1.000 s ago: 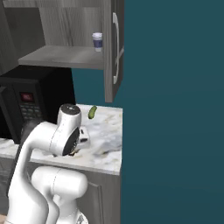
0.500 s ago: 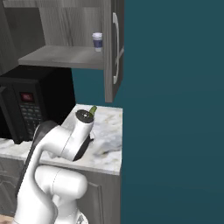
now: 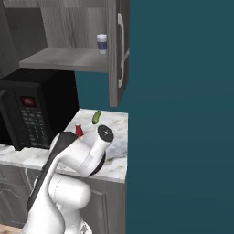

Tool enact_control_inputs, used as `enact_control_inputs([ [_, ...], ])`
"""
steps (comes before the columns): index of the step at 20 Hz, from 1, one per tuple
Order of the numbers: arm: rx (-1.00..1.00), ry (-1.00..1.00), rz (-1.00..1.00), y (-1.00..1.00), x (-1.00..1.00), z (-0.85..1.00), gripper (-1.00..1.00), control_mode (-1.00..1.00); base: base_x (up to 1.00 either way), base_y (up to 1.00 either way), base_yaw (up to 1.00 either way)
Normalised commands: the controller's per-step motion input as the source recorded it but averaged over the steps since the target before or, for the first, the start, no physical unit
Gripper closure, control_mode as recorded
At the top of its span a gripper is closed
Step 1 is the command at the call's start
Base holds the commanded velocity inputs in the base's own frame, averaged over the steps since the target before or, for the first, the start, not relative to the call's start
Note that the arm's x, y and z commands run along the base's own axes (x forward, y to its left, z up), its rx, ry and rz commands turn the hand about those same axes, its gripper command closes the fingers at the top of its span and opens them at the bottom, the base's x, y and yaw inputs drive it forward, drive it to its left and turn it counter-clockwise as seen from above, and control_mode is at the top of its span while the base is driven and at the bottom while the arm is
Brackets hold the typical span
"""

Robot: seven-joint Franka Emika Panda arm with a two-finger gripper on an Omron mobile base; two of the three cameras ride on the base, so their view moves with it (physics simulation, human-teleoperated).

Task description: Pick the mustard and ketchup from the counter and place them in the cabinet.

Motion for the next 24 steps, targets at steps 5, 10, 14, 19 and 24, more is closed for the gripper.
enact_control_inputs([
  [5,0.21,-0.13,0.19,0.01,0.04,-0.21,-1.00,-1.00,0.00,0.00,0.00],
  [10,0.20,-0.11,0.18,0.04,0.05,-0.18,-1.00,-1.00,0.00,0.00,0.00],
  [14,0.19,-0.08,0.15,0.03,0.13,-0.09,-1.00,-1.00,0.00,0.00,0.00],
  [19,0.08,-0.07,0.05,0.00,0.00,-0.01,-1.00,-1.00,0.00,0.00,0.00],
  [24,0.03,-0.01,0.00,0.00,0.09,0.00,-1.00,-1.00,0.00,0.00,0.00],
])
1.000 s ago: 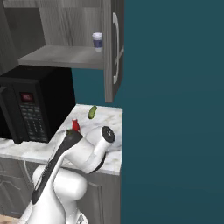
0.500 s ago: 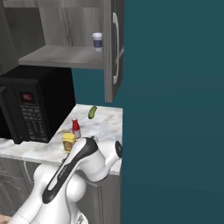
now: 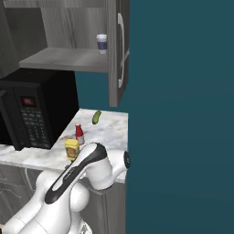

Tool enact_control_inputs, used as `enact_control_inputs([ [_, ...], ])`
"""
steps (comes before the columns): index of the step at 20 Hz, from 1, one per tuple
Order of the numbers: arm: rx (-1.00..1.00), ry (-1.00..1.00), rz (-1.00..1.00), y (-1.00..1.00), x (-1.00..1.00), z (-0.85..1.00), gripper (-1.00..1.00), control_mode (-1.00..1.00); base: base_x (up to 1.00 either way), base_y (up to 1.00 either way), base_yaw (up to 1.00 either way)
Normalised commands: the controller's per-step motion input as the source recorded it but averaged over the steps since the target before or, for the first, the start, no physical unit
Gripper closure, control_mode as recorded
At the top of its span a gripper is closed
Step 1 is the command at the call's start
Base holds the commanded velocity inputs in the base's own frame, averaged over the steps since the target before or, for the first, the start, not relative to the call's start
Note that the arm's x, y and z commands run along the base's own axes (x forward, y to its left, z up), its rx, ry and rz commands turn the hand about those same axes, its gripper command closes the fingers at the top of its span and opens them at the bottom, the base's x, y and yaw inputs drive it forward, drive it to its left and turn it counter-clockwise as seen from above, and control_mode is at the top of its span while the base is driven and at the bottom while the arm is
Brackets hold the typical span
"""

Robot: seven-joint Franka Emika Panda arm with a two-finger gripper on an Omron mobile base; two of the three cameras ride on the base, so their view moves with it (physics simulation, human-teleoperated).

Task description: Pick the mustard and ketchup from the counter and place them in the cabinet.

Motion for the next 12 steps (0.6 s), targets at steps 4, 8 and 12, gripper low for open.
enact_control_inputs([
  [4,0.06,0.00,0.00,0.01,0.26,0.00,-1.00,-1.00,0.00,0.00,0.00],
  [8,0.04,0.00,0.00,0.01,0.34,0.00,-1.00,-1.00,0.00,0.00,0.00],
  [12,0.02,0.01,0.00,0.02,0.39,-0.03,-1.00,-1.00,0.00,0.00,0.00],
])
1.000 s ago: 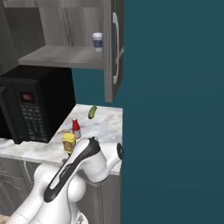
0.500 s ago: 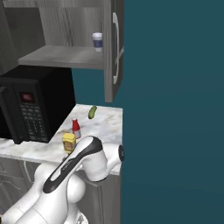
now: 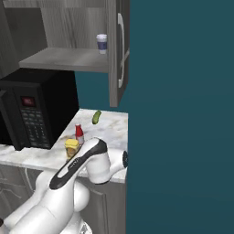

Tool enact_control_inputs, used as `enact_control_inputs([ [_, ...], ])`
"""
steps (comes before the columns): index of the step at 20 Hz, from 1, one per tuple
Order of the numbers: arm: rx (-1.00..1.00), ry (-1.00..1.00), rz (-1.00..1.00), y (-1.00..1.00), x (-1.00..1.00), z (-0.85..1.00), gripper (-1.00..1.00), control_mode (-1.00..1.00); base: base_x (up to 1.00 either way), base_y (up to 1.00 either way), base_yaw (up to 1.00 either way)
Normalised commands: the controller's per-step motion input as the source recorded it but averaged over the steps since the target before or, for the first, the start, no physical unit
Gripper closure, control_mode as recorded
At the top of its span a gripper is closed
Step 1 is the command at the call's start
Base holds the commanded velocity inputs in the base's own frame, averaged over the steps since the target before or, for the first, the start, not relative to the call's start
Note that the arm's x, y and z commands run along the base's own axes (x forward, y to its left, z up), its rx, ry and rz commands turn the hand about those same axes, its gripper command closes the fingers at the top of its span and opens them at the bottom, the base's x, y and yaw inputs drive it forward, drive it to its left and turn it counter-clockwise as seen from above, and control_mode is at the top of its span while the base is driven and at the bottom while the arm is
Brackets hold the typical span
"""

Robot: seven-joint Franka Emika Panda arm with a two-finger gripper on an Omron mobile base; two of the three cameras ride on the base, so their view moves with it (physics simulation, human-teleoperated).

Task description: Pick the mustard and ketchup from the counter and place them in the cabinet.

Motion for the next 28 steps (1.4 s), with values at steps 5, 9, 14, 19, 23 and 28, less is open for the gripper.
enact_control_inputs([
  [5,0.00,0.04,0.00,0.01,0.34,-0.15,-1.00,-1.00,0.00,0.00,0.00],
  [9,0.00,0.04,0.00,0.02,0.28,-0.20,-1.00,-1.00,0.00,0.00,0.00],
  [14,0.00,0.04,0.00,0.04,0.22,-0.27,-1.00,-1.00,0.00,0.00,0.00],
  [19,0.00,0.02,0.00,0.05,0.21,-0.16,-1.00,-1.00,0.00,0.00,0.00],
  [23,0.00,0.03,0.00,0.07,0.14,-0.04,-1.00,-1.00,0.00,0.00,0.00],
  [28,0.00,0.04,0.00,0.08,0.10,-0.02,-1.00,-1.00,0.00,0.00,0.00],
])
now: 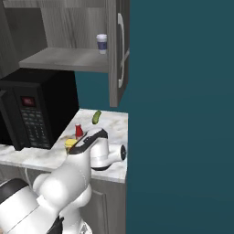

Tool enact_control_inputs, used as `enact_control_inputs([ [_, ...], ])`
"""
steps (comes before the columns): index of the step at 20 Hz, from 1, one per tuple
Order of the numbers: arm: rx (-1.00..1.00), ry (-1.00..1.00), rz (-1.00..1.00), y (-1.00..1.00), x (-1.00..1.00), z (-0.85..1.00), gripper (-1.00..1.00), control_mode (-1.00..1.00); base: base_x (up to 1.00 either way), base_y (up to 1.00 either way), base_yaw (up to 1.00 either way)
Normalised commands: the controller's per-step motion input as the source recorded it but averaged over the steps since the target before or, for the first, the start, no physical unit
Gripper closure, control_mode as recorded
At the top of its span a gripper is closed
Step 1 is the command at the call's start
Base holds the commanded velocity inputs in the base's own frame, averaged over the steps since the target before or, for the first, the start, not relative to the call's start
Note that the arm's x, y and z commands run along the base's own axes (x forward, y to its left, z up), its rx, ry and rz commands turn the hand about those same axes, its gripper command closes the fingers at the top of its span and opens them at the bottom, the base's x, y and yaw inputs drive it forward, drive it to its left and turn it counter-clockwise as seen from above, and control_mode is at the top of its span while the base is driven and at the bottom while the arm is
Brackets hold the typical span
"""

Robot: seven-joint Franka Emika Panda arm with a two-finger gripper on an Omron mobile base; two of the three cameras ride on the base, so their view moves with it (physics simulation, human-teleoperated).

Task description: Pick the mustard and ketchup from the counter and place them in the cabinet.

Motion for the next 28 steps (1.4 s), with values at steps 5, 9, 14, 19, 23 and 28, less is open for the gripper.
enact_control_inputs([
  [5,0.00,0.05,0.00,0.06,0.05,-0.02,-1.00,-1.00,0.00,0.00,0.00],
  [9,0.00,0.02,0.00,0.06,0.02,0.00,-1.00,-1.00,0.00,0.00,0.00],
  [14,0.00,0.02,0.00,0.05,0.03,0.00,-1.00,-1.00,0.00,0.00,0.00],
  [19,0.00,0.03,0.00,0.01,0.10,-0.01,-1.00,-1.00,0.00,0.00,0.00],
  [23,0.00,0.00,0.00,0.00,0.11,-0.04,-1.00,-1.00,0.00,0.00,0.00],
  [28,-0.01,0.00,0.00,0.00,0.11,-0.05,-1.00,-1.00,0.00,0.00,0.00],
])
